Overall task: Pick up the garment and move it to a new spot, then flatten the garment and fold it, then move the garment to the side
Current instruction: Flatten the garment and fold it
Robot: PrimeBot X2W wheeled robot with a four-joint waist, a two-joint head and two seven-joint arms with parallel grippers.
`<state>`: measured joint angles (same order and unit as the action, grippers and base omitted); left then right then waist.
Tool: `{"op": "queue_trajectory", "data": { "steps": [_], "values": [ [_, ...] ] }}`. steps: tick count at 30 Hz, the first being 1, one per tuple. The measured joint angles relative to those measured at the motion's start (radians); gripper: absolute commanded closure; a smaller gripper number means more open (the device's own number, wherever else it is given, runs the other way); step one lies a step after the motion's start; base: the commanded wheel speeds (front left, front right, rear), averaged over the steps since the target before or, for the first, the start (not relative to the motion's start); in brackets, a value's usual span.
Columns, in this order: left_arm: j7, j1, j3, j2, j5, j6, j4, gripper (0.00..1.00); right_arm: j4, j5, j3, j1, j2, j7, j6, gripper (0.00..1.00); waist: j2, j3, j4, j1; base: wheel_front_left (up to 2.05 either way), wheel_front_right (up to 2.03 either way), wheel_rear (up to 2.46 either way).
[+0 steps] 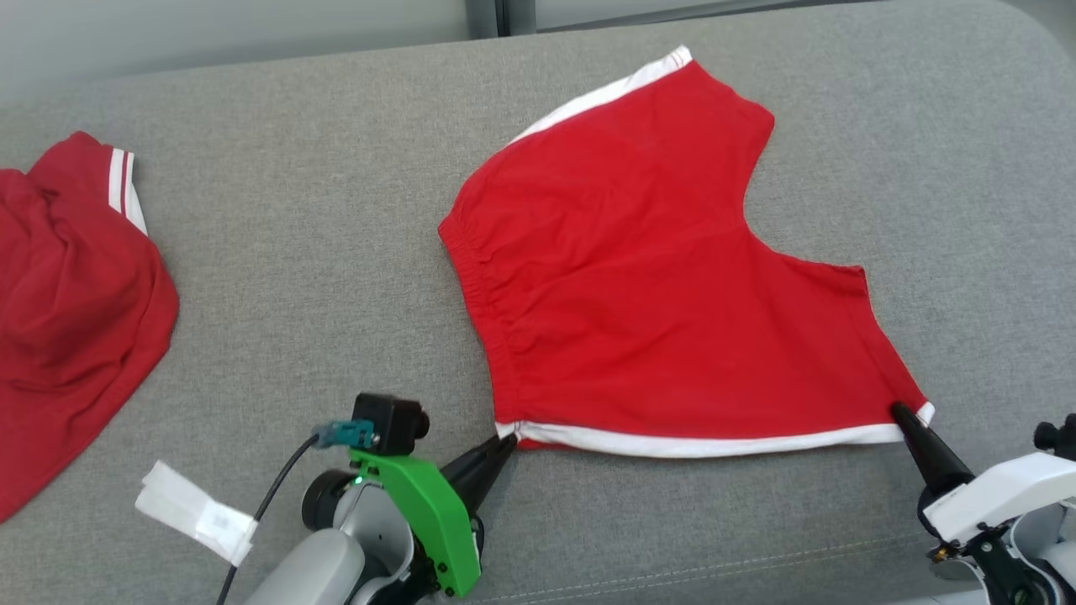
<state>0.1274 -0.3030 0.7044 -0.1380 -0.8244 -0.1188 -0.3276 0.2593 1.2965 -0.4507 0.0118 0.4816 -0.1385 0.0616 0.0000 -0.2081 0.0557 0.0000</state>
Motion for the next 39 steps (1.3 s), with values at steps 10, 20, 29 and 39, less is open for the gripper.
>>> {"op": "queue_trajectory", "data": {
  "steps": [10,20,29,39],
  "values": [
    [0.043,0.186,-0.044,-0.068,-0.102,0.017,0.216,1.0,-0.045,0.071,0.067,-0.117,0.067,0.003,0.0,1.0,0.0,0.052,-0.001,0.0,0.0,0.0,0.0],
    [0.054,0.344,-0.076,-0.11,-0.166,0.077,0.419,1.0,-0.178,0.137,0.11,-0.235,0.15,0.035,0.021,1.0,0.0,0.042,-0.005,0.0,0.0,0.0,0.0],
    [0.147,0.303,-0.111,-0.149,-0.214,0.124,0.624,1.0,-0.322,0.183,0.177,-0.038,0.168,0.077,0.004,1.0,0.0,-0.011,0.011,0.0,0.0,0.0,0.0],
    [0.311,0.021,-0.181,-0.16,-0.231,0.21,0.68,1.0,-0.342,0.17,0.188,0.261,0.187,0.159,-0.131,1.0,0.0,-0.145,-0.007,0.0001,0.0,0.0,0.0]
  ]
}}
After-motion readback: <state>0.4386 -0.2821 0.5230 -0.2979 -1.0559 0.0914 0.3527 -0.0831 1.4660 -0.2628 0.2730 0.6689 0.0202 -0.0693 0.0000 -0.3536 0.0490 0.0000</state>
